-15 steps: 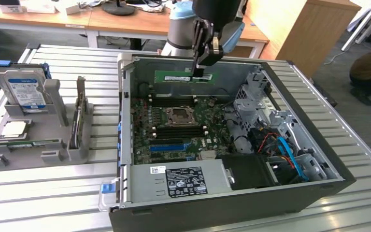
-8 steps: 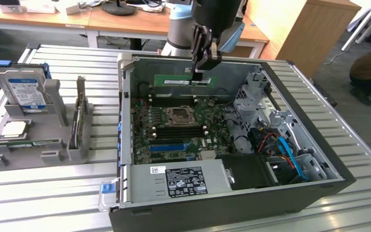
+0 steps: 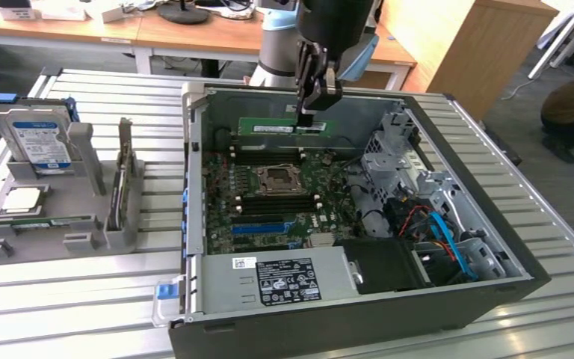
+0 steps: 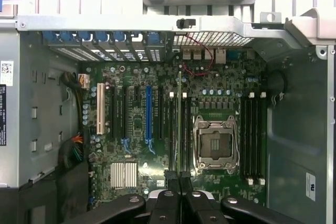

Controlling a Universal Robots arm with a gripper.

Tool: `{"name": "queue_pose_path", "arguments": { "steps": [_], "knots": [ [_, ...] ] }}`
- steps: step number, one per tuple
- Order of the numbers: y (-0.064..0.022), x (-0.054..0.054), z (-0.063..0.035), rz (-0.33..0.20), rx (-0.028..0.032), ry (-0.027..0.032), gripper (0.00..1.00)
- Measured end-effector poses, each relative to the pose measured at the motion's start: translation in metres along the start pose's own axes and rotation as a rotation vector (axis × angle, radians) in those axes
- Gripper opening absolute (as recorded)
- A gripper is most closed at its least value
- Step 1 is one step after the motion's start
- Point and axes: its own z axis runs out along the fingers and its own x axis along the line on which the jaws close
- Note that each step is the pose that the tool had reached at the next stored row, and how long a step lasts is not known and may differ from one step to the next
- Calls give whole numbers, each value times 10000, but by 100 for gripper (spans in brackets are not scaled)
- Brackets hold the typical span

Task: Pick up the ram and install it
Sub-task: 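Pick up the ram and move it above insertion slot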

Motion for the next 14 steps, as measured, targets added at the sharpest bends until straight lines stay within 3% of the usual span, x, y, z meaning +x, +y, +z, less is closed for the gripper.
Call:
{"name": "queue_pose_path", "arguments": {
  "steps": [14],
  "knots": [
    [-179,-2,4,-2,-1,2,12]
  ]
}}
